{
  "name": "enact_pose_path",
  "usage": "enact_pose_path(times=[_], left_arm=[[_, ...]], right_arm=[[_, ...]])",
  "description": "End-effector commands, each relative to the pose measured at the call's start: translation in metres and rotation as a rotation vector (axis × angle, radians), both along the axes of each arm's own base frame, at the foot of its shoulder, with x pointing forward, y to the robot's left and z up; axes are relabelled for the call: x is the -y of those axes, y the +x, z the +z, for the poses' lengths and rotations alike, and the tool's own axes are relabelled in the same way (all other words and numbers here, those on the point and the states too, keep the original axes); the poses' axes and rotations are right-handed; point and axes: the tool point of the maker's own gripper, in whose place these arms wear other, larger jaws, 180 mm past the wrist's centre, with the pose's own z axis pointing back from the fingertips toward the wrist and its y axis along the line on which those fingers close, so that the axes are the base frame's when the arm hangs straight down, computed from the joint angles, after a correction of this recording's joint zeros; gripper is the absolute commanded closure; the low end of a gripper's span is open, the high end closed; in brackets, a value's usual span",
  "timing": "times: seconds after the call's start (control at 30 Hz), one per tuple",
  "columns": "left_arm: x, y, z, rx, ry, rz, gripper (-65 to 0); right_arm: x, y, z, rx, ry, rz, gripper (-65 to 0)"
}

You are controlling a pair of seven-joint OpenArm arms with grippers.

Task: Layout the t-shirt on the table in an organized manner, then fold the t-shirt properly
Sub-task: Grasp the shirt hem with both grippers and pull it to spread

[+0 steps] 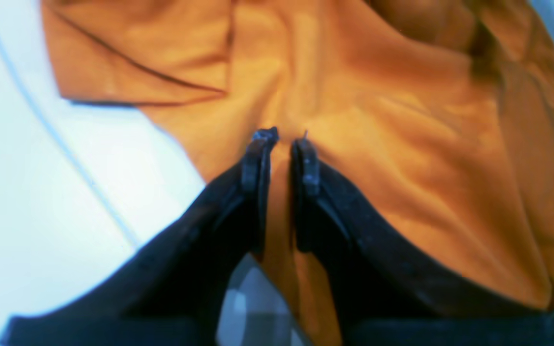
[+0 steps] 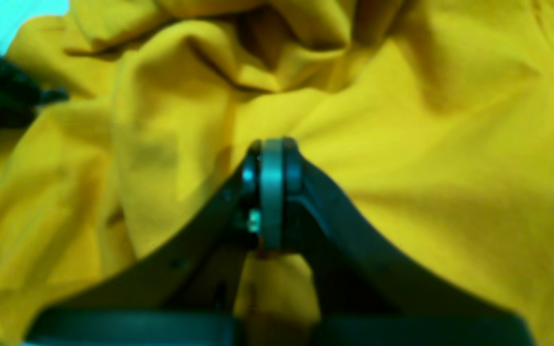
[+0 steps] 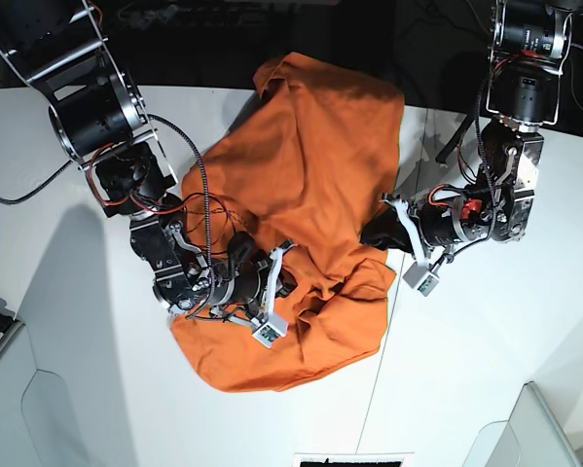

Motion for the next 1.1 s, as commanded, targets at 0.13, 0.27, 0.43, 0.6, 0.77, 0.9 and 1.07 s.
enact_pose_path(times=[0.13,0.27,0.43,0.6,0.77,0.9,1.07], left_arm=[[-0.020,0.014,-0.001,-0.011,0.066,0.033,-12.2],[-0.021,0.027,-0.002,-0.027,0.052,0.056,-12.2],[-0.015,0.044,0.002,-0.020,0.045,0.065,-12.2],[-0.005,0.058,0.015,0.010,0.018,0.062,-12.2],[-0.001,0.070,0.034,0.040,-0.033,0.063,-12.3],[0.001,0.073,0.053,0.049,-0.097,0.039,-12.4],[-0.007,0.080,0.088,0.127,-0.139,0.032,-23.0]], right_arm=[[0.047,-0.026,-0.029,-0.064,-0.129,-0.006,0.0],[0.065,-0.040,-0.021,-0.042,-0.080,-0.037,0.0],[0.072,-0.070,-0.006,-0.052,-0.006,-0.067,0.0],[0.074,-0.085,0.014,-0.010,0.079,-0.117,0.0],[0.097,-0.062,0.050,0.083,0.175,-0.231,0.0],[0.131,-0.041,0.078,0.153,0.235,-0.355,0.0],[0.193,-0.030,0.092,0.173,0.244,-0.549,-16.6]])
